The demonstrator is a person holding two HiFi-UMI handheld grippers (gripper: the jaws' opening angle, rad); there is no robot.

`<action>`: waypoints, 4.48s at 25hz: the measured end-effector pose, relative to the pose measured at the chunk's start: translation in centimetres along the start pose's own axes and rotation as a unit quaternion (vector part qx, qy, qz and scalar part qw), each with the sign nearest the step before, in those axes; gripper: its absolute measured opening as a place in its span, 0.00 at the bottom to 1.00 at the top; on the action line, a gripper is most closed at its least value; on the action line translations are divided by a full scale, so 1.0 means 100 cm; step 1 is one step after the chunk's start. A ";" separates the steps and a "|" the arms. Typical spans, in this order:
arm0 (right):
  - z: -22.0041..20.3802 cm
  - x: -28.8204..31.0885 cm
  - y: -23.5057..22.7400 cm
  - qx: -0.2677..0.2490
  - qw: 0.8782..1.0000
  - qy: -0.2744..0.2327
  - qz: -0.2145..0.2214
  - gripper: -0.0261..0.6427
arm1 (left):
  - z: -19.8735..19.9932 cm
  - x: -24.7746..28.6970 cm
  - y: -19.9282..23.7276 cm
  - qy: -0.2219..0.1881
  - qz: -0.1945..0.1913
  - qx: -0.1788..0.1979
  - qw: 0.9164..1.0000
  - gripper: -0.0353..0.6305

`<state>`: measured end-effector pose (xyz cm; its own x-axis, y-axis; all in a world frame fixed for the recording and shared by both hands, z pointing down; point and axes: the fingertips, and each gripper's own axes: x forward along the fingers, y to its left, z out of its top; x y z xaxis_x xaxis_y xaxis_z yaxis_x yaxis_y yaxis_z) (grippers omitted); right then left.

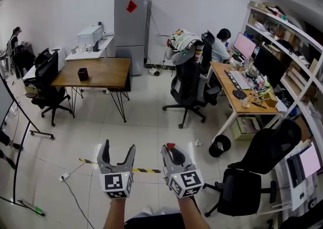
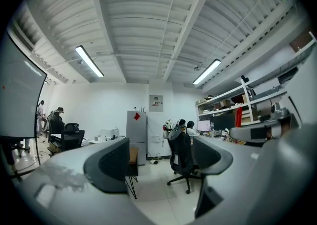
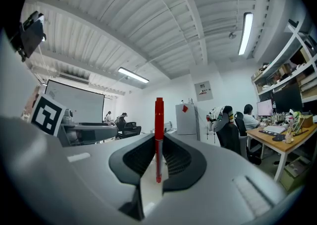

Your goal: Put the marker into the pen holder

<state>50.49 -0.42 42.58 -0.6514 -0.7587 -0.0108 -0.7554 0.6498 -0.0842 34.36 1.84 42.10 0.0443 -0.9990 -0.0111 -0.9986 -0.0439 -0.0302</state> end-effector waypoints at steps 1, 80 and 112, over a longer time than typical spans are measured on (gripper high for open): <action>-0.002 0.009 0.002 0.000 1.000 0.003 0.005 0.11 | -0.002 0.003 0.007 0.003 0.005 0.000 1.000 0.66; -0.093 0.570 0.720 -0.001 0.818 0.056 0.573 0.11 | -0.053 -0.199 0.785 0.024 0.547 -0.015 0.837 0.66; -0.094 0.913 0.521 0.021 0.979 0.027 0.201 0.11 | -0.063 0.295 0.958 0.021 0.131 -0.005 0.991 0.66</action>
<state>-49.02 -35.41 46.52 -0.8991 -0.4377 0.0010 -0.4344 0.8920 -0.1249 -60.22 -31.86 45.18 -0.2182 -0.9756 0.0252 -0.9758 0.2177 -0.0213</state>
